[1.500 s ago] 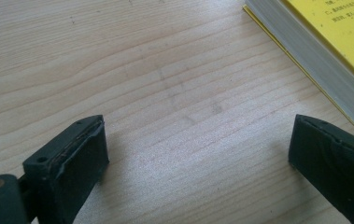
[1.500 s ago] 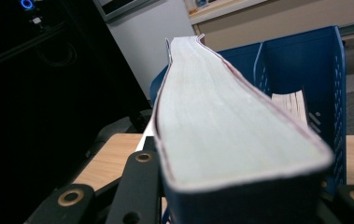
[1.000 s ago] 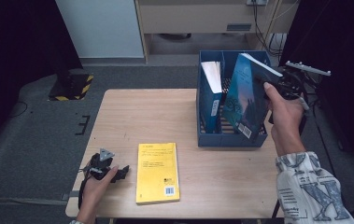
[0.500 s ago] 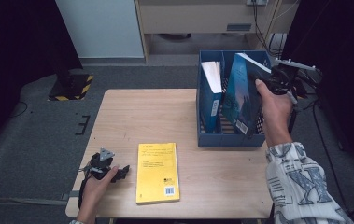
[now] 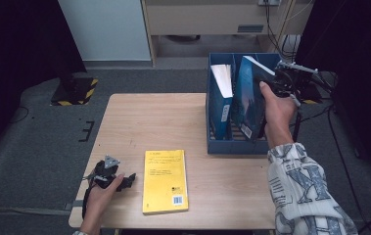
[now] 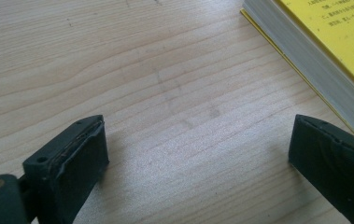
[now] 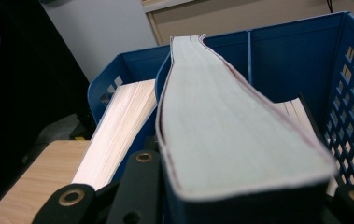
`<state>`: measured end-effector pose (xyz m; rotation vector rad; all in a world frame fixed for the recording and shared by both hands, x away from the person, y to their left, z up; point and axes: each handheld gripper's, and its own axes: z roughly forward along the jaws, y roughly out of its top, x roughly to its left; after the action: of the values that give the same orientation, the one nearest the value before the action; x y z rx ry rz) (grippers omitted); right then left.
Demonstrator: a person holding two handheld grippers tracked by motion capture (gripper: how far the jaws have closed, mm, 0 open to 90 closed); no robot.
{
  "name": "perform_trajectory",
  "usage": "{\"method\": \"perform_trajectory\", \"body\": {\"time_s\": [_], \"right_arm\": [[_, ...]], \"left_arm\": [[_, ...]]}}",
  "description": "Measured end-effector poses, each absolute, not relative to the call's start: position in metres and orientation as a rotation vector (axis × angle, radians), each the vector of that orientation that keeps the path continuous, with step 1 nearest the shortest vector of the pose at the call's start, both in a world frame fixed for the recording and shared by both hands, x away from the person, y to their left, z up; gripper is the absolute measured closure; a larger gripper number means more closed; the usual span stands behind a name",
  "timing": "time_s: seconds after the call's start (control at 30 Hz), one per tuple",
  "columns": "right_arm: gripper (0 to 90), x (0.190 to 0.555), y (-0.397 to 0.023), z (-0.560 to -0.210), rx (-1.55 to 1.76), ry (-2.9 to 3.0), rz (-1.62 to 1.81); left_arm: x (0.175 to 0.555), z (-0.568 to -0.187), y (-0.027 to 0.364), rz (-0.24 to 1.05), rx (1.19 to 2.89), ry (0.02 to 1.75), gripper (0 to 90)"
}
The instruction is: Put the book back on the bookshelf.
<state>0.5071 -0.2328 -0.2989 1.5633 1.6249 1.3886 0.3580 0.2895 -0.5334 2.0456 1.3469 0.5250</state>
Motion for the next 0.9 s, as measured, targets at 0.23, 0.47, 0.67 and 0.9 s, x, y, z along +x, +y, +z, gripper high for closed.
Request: {"method": "perform_trajectory", "body": {"time_s": [0.23,0.47,0.67,0.9], "right_arm": [[73.2,0.518,-0.223,-0.303,1.585,1.609,1.407],[73.1,0.527,-0.22,-0.309,1.605,1.585,1.432],[73.2,0.531,-0.219,-0.312,1.611,1.549,1.442],[73.2,0.538,-0.218,-0.313,1.589,1.537,1.434]], "left_arm": [[0.358,-0.533,0.29,0.523,2.046,1.346,4.0],[0.359,-0.534,0.289,0.524,2.047,1.342,4.0],[0.359,-0.534,0.289,0.525,2.047,1.34,4.1],[0.359,-0.534,0.289,0.53,2.047,1.334,4.1]]}}
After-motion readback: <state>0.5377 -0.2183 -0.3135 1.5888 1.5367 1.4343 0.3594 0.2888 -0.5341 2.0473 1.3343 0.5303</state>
